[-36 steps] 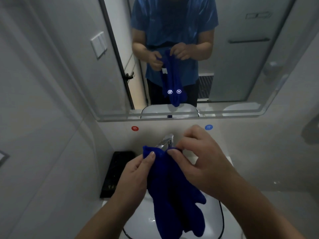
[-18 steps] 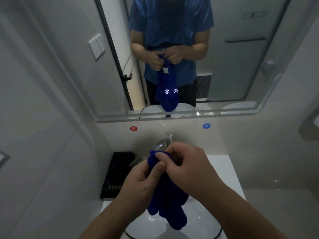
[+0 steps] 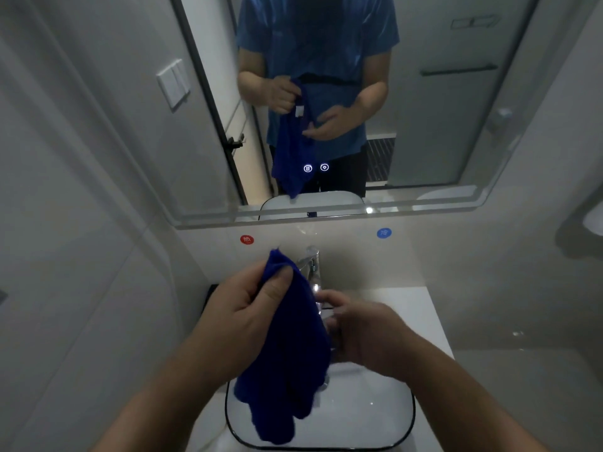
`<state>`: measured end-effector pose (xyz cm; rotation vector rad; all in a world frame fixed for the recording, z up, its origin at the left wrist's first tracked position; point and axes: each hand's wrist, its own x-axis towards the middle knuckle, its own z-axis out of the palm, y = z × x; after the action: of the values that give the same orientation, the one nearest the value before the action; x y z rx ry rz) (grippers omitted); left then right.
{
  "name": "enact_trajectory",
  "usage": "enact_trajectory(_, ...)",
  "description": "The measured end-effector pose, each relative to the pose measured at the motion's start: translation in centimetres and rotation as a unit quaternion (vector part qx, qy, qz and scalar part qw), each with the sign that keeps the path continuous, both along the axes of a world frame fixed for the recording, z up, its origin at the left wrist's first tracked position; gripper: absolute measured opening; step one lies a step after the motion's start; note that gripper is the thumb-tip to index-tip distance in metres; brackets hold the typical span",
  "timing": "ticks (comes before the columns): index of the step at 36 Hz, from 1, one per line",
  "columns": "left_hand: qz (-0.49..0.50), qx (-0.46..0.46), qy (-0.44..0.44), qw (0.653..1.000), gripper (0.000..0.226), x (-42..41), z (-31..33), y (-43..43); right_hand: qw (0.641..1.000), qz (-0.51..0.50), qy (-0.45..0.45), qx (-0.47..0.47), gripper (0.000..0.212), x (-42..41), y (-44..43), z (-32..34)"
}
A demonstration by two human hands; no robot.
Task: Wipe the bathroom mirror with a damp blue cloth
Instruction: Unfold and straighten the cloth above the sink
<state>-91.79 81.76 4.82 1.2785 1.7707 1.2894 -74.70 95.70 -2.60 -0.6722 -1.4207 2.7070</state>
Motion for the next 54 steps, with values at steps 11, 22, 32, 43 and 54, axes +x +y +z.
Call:
enact_trajectory(11,-0.053,0.020,0.064,0.996,0.029,0.3,1.2,-0.5,0.887,0.181,-0.298,0.302,0.033,-1.2,-1.7,-5.7)
enact_trajectory(22,0.110,0.054,0.232,0.965,0.028,-3.7,1.0,-0.6,0.860,0.226,-0.354,0.289,0.023,2.0,-0.8,-9.5)
enact_trajectory(32,0.261,-0.029,0.259,0.930,0.033,-10.4,-3.3,-0.7,0.774,0.155,-0.356,0.500,0.026,4.2,4.9,1.9)
enact_trajectory(43,0.329,0.132,0.216,0.910,0.036,-10.1,-4.3,-1.0,0.833,-0.007,-0.301,0.463,0.041,3.8,6.2,4.6)
enact_trajectory(54,0.386,0.087,0.129,0.909,0.047,-12.6,-4.6,-1.8,0.993,-0.001,-0.017,0.121,0.043,4.8,9.2,5.1)
